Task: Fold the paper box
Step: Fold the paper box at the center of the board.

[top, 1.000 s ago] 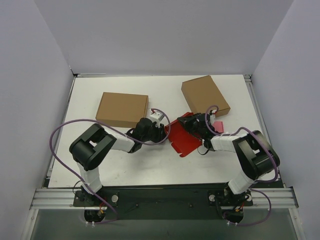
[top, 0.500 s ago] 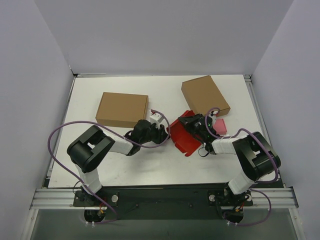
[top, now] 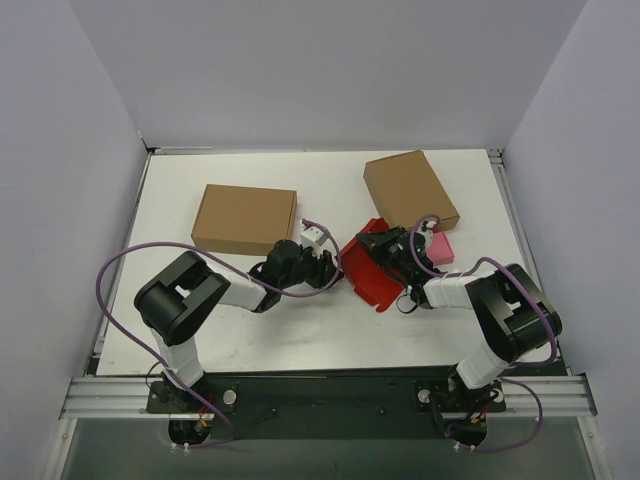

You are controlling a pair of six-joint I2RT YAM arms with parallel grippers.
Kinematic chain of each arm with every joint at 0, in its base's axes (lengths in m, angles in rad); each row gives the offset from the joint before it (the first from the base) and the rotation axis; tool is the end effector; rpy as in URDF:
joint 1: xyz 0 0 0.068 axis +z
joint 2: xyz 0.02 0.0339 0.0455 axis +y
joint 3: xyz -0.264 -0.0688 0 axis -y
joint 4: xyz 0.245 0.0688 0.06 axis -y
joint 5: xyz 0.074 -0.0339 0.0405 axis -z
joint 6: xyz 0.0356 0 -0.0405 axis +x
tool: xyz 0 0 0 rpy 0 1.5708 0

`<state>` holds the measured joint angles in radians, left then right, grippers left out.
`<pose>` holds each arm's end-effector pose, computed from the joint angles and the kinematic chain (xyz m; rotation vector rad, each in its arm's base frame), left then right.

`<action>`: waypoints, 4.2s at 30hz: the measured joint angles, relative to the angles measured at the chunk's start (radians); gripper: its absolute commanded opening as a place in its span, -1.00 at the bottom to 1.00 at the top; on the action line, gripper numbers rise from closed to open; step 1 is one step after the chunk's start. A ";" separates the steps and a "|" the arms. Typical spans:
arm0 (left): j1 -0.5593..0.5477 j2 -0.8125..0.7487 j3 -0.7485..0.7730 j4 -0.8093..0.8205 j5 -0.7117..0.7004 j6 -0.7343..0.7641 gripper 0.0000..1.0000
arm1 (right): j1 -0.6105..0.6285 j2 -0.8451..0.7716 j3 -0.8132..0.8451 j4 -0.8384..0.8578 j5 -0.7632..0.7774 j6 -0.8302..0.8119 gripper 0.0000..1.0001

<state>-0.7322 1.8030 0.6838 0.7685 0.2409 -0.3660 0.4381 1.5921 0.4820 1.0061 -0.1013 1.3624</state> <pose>0.2499 -0.2360 0.1389 0.5376 1.9616 -0.9486 0.2675 0.1293 0.1733 0.7651 1.7296 1.3933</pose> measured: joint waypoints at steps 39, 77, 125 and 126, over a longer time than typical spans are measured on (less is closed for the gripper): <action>-0.044 0.000 0.069 -0.069 -0.253 -0.014 0.16 | 0.002 0.000 0.003 0.000 0.013 0.024 -1.00; -0.035 0.042 0.034 0.010 -0.447 0.146 0.20 | 0.028 0.000 0.028 -0.032 0.008 0.042 -1.00; 0.053 0.105 0.124 0.079 -0.222 0.164 -0.55 | 0.027 -0.014 0.180 -0.309 0.088 0.058 -0.81; 0.054 0.106 0.124 0.080 -0.222 0.164 -0.58 | 0.027 -0.014 0.180 -0.310 0.087 0.058 -0.76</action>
<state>-0.6785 1.9087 0.8074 0.8482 0.0193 -0.2024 0.4648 1.5784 0.6624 0.6964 -0.0139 1.4200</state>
